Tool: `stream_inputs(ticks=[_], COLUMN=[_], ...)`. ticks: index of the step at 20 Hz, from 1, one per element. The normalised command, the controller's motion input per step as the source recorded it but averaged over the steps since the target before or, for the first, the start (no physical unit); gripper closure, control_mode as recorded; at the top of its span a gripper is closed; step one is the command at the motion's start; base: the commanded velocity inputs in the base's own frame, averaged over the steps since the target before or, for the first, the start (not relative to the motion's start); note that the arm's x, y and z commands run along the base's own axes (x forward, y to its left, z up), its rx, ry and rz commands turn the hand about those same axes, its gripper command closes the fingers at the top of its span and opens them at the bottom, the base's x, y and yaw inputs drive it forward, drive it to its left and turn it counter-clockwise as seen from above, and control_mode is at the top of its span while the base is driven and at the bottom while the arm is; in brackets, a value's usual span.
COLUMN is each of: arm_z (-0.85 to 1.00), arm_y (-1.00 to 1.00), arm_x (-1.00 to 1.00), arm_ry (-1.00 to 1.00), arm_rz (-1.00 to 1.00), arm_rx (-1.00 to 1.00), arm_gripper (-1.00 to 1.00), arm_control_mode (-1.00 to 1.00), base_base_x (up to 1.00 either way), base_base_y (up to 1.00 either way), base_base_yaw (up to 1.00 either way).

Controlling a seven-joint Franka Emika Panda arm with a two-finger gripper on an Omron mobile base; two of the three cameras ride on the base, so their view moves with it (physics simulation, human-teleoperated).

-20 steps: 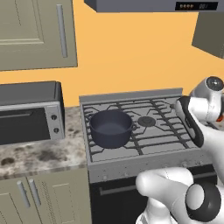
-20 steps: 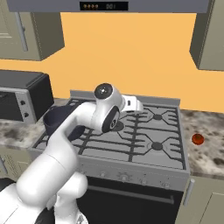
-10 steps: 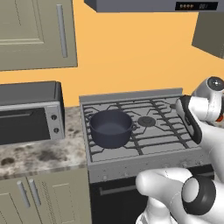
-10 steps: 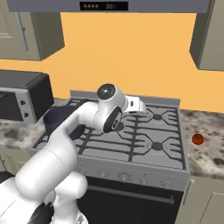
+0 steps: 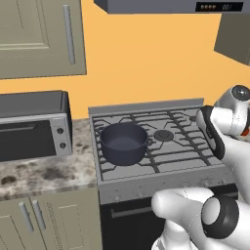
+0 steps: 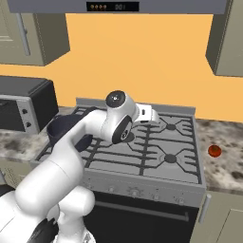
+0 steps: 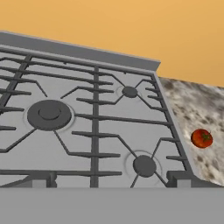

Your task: Turn on the burner for the pot on the stove. Wait thirty seconds for the pot to heat up. Then add the tomato to the pot.

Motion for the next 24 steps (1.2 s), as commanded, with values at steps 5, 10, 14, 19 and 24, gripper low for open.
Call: stream_inputs(ticks=[5, 10, 14, 19, 24], arm_z=[0.00, 0.00, 0.00, 0.00, 0.00], arm_y=[0.00, 0.00, 0.00, 0.00, 0.00], arm_x=[0.00, 0.00, 0.00, 0.00, 0.00], arm_ry=[0.00, 0.00, 0.00, 0.00, 0.00], arm_rz=[0.00, 0.00, 0.00, 0.00, 0.00], arm_rx=[0.00, 0.00, 0.00, 0.00, 0.00], arm_gripper=[-1.00, -1.00, -1.00, -1.00, -1.00], arm_control_mode=[-1.00, -1.00, -1.00, -1.00, -1.00], base_base_x=[0.00, 0.00, 0.00, 0.00, 0.00], base_base_y=[0.00, 0.00, 0.00, 0.00, 0.00], base_base_yaw=[0.00, 0.00, 0.00, 0.00, 0.00])
